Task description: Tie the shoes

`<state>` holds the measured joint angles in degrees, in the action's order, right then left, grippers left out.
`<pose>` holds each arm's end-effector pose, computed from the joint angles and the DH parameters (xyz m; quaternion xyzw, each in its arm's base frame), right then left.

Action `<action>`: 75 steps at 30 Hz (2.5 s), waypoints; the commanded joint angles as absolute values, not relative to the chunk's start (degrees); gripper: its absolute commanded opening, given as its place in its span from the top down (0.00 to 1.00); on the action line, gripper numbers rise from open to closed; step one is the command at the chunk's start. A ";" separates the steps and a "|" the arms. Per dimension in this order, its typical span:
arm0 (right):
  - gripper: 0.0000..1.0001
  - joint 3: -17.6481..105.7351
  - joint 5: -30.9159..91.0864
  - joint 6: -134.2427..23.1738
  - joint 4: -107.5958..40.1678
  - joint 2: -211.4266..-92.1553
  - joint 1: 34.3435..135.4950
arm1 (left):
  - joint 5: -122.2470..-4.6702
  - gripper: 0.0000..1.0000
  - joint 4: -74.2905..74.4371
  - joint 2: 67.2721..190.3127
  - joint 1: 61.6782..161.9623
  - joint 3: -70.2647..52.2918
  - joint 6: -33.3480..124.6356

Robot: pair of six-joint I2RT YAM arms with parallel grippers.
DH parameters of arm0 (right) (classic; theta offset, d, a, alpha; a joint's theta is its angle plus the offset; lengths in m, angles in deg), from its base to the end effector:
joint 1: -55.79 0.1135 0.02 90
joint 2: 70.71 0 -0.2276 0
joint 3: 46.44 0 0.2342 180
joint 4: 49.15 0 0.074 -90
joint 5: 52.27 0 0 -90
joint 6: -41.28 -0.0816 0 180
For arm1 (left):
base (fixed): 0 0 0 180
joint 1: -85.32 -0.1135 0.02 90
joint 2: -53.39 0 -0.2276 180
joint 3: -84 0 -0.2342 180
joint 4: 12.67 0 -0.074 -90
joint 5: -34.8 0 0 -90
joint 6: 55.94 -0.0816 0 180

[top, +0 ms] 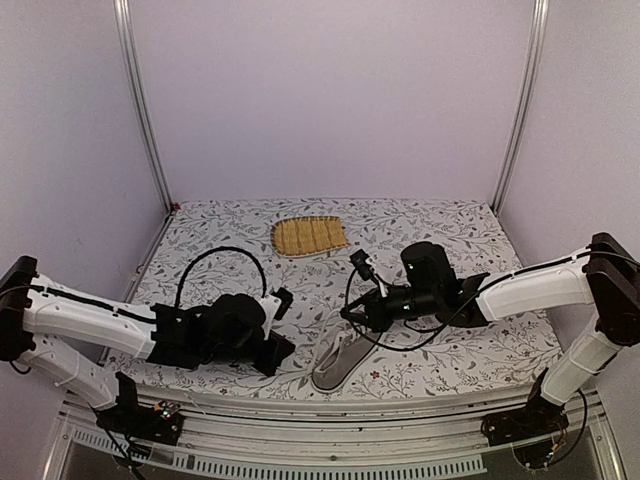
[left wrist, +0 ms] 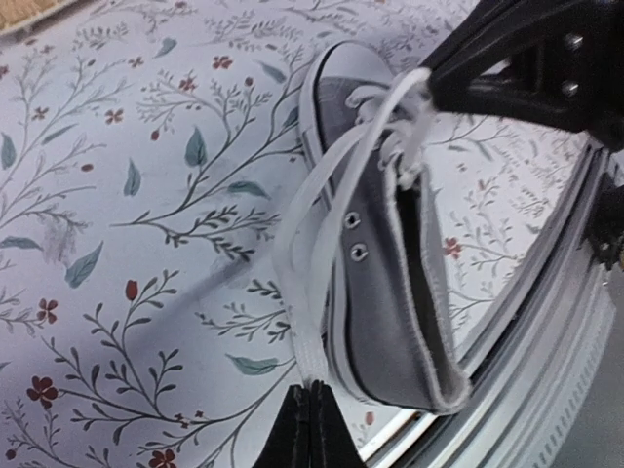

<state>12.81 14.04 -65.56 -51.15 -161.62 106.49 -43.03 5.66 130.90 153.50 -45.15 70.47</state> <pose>0.1977 0.2933 0.1445 -0.3451 0.7794 0.4209 0.3102 0.1233 -0.2617 0.1219 0.2124 0.8947 -0.2412 0.3103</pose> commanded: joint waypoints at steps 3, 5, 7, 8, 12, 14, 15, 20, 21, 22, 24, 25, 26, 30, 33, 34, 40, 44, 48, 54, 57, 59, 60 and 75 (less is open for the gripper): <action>0.98 14.46 15.43 -66.27 -53.24 -161.36 106.89 | -52.96 1.00 -5.06 126.93 154.33 -46.43 71.22; 0.98 14.76 15.64 -66.58 -53.36 -161.65 106.91 | -55.09 1.00 -6.85 127.21 154.55 -46.10 71.17; 0.98 14.81 15.67 -66.86 -53.74 -161.89 106.89 | -57.23 1.00 -9.66 128.00 154.71 -45.54 71.09; 0.98 14.91 15.73 -67.07 -53.93 -162.05 106.91 | -58.07 1.00 -11.18 128.58 154.83 -45.11 71.22; 0.98 14.86 16.46 -67.81 -54.47 -162.50 106.91 | -60.48 1.00 -15.92 133.70 155.67 -41.24 70.03; 0.98 14.86 17.16 -68.34 -54.52 -162.64 106.93 | -61.14 1.00 -15.94 137.57 156.23 -37.57 68.94; 0.98 14.90 17.35 -68.64 -54.57 -162.70 106.89 | -61.56 1.00 -15.79 139.58 156.65 -36.04 68.48; 0.98 14.82 18.17 -69.52 -55.02 -162.44 106.89 | -64.66 1.00 -15.66 147.20 158.49 -30.52 66.92; 0.98 14.73 18.26 -69.67 -55.21 -162.30 106.88 | -64.81 1.00 -14.76 148.03 158.61 -30.05 66.86; 0.98 14.81 18.30 -69.71 -55.41 -162.29 106.90 | -64.48 1.00 -13.97 148.15 158.62 -29.85 66.80; 0.98 14.72 18.10 -69.84 -55.70 -162.29 106.88 | -63.30 0.87 -12.61 147.47 158.62 -30.45 66.59; 0.98 14.72 17.86 -69.87 -55.81 -162.34 106.86 | -62.55 0.78 -12.11 146.52 158.54 -31.56 66.56; 0.98 14.62 17.60 -69.90 -55.82 -162.37 106.89 | -61.35 0.71 -11.75 145.17 158.54 -32.72 66.64; 0.98 14.04 16.58 -69.75 -56.79 -162.46 106.90 | -57.77 0.50 -12.53 138.58 157.98 -39.16 68.24; 0.98 13.69 15.47 -69.42 -57.36 -162.64 106.93 | -56.00 0.42 -11.51 134.62 156.90 -41.96 68.50; 0.98 13.45 14.96 -69.32 -57.61 -162.72 106.93 | -54.88 0.42 -10.67 133.63 156.42 -42.37 68.45; 0.98 12.45 10.77 -68.84 -59.18 -162.74 106.86 | -52.35 0.38 -12.11 132.18 150.41 -42.68 68.25; 0.98 11.82 9.64 -68.76 -59.62 -162.28 107.01 | -53.38 0.37 -14.02 136.16 148.10 -40.21 66.62; 0.98 11.44 9.72 -68.54 -59.50 -162.03 106.99 | -55.46 0.39 -16.47 139.39 147.02 -38.35 65.42; 0.98 11.21 10.94 -69.16 -59.38 -161.79 106.95 | -58.42 0.42 -18.91 143.61 146.49 -35.52 64.41; 0.98 11.18 11.83 -69.63 -59.10 -161.53 107.00 | -59.76 0.43 -19.69 145.70 146.56 -34.28 64.54; 0.98 11.12 12.08 -69.64 -58.97 -161.45 106.97 | -59.97 0.46 -19.87 146.79 146.57 -33.61 64.55; 0.98 11.12 12.15 -69.64 -58.88 -161.53 107.01 | -60.05 0.47 -19.99 147.39 146.58 -33.41 64.51; 0.95 10.17 13.29 -70.15 -58.14 -159.85 107.03 | -57.08 1.00 -20.46 150.50 146.45 -32.79 65.14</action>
<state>10.74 13.21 -69.65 -57.47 -161.95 106.40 -58.51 -18.40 149.94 146.88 -33.72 65.16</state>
